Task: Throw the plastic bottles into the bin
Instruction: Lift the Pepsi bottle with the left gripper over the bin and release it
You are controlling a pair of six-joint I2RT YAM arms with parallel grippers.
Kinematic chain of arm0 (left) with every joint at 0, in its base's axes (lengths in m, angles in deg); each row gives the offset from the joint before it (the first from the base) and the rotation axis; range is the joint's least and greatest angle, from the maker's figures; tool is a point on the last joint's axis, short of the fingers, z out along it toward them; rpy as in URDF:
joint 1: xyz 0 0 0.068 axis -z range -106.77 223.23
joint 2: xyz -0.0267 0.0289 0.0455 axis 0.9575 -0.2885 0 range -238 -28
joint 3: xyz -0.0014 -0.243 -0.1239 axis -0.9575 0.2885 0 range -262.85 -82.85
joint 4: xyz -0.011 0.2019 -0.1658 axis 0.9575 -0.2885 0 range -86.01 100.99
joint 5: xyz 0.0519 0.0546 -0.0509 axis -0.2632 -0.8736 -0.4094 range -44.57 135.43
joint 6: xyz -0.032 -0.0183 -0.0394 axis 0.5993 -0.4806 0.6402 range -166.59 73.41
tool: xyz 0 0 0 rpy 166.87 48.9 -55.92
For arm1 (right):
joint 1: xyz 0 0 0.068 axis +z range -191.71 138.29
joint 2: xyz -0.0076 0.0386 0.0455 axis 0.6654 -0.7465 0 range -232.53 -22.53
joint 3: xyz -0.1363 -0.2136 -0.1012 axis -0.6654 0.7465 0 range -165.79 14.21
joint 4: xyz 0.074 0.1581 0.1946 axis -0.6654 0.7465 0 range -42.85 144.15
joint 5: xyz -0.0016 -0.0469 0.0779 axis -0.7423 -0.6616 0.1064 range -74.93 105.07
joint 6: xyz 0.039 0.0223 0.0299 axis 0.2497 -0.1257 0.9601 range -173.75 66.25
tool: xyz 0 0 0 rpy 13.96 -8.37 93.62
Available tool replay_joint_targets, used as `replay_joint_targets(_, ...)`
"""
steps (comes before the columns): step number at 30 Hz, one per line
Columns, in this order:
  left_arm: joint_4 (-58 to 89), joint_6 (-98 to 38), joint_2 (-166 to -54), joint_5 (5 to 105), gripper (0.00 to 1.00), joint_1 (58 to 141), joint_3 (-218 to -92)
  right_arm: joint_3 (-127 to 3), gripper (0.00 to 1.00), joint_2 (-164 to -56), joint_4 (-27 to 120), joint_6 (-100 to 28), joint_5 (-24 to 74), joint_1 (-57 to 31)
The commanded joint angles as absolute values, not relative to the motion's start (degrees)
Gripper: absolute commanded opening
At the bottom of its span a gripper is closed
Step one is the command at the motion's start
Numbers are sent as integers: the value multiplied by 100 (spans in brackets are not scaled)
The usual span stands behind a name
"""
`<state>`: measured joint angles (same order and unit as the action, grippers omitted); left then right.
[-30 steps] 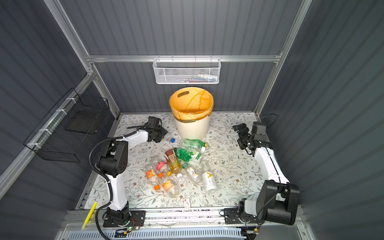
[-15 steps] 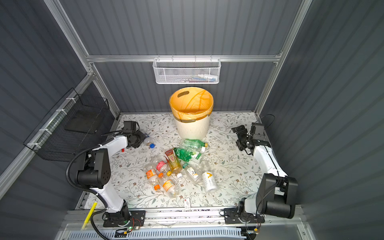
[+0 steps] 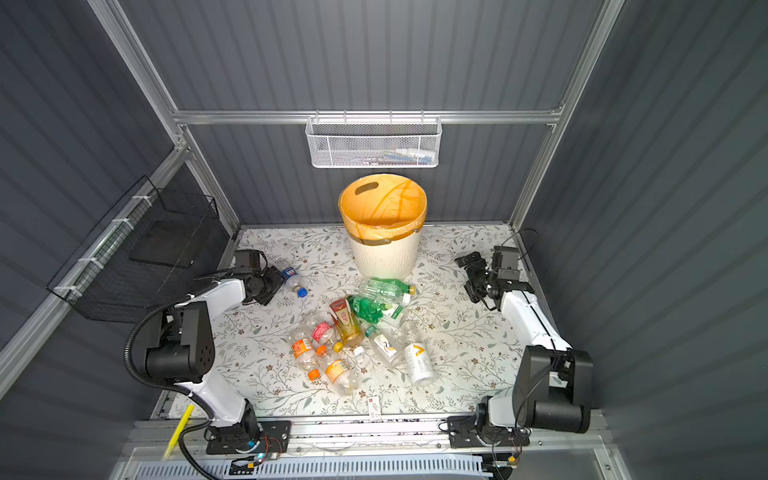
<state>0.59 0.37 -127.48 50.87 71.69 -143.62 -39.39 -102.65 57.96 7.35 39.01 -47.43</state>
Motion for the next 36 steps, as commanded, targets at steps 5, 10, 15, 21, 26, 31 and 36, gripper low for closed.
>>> replay_joint_targets(5, 201, -1, -13026, 5464, 80, 7173, -14897, -3913, 94, -10439, 5718, 816, 3806, -4611)
replay_joint_targets(10, 299, 54, -13593, 5620, 80, 7191, -15285, -3956, 94, -10515, 5634, 883, 3817, -4541)
replay_joint_targets(15, 285, 25, -14047, 5743, 79, 7242, -15572, -3940, 94, -10578, 5611, 874, 3821, -4540)
replay_joint_targets(21, 285, 20, -14229, 5711, 66, 7323, -15563, -3929, 94, -10682, 5528, 907, 3862, -4536)
replay_joint_targets(26, 199, -57, -14048, 5545, 55, 7398, -15629, -3931, 94, -10739, 5490, 918, 3910, -4539)
replay_joint_targets(31, -41, -99, -13581, 5540, 49, 7739, -16556, -3914, 94, -10770, 5403, 995, 3963, -4532)
replay_joint_targets(36, -670, -685, -13399, 5526, 50, 8560, -19322, -3916, 94, -10711, 5411, 961, 3978, -4519)
